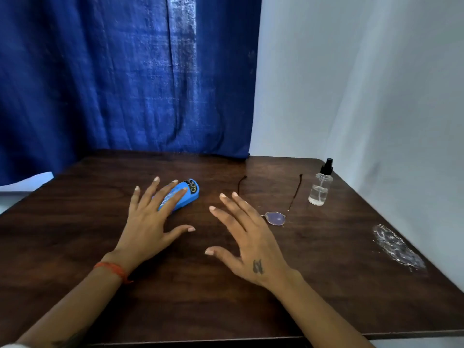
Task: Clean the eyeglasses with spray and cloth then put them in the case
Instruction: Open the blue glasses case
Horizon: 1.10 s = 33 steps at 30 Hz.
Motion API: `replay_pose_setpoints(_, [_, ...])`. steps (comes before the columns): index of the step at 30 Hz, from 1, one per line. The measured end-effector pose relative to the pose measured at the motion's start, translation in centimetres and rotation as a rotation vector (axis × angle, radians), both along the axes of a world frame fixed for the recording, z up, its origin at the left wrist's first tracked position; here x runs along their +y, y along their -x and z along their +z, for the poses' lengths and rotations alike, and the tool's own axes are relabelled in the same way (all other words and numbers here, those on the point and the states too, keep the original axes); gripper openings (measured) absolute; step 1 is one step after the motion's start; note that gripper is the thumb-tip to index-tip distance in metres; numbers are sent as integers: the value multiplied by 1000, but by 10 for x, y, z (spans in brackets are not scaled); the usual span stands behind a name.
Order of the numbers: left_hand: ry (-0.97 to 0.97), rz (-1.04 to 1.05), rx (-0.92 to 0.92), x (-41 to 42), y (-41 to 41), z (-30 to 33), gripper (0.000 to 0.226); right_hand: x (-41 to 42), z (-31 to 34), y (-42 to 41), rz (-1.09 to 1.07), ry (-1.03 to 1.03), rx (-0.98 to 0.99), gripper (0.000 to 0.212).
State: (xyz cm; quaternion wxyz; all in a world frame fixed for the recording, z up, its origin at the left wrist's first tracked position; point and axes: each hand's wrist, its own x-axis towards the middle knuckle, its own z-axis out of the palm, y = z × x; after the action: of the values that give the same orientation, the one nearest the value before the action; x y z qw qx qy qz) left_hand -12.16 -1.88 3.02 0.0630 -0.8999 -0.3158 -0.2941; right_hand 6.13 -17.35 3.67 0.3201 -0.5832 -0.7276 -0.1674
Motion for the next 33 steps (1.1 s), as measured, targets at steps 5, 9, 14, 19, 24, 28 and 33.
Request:
replay_pose_setpoints(5, [145, 187, -15, 26, 35, -7, 103, 58, 14, 34, 61, 40, -87, 68])
replay_pose_setpoints(9, [374, 160, -189, 37, 42, -22, 113, 111, 12, 40, 40, 156, -137, 73])
replay_pose_setpoints(14, [443, 33, -258, 40, 38, -21, 113, 163, 7, 30, -4, 450, -267, 84])
replay_pose_setpoints(19, [471, 16, -228, 42, 38, -23, 87, 187, 14, 25, 28, 644, -336, 76])
replay_pose_setpoints(24, [491, -18, -314, 42, 45, -23, 73, 183, 24, 22, 106, 634, -299, 66])
replay_pose_setpoints(28, [546, -76, -417, 26, 52, -17, 68, 152, 22, 20, 161, 533, -274, 60])
replay_pose_setpoints(33, [563, -117, -353, 0, 59, -20, 68, 108, -14, 15, 200, 215, -201, 54])
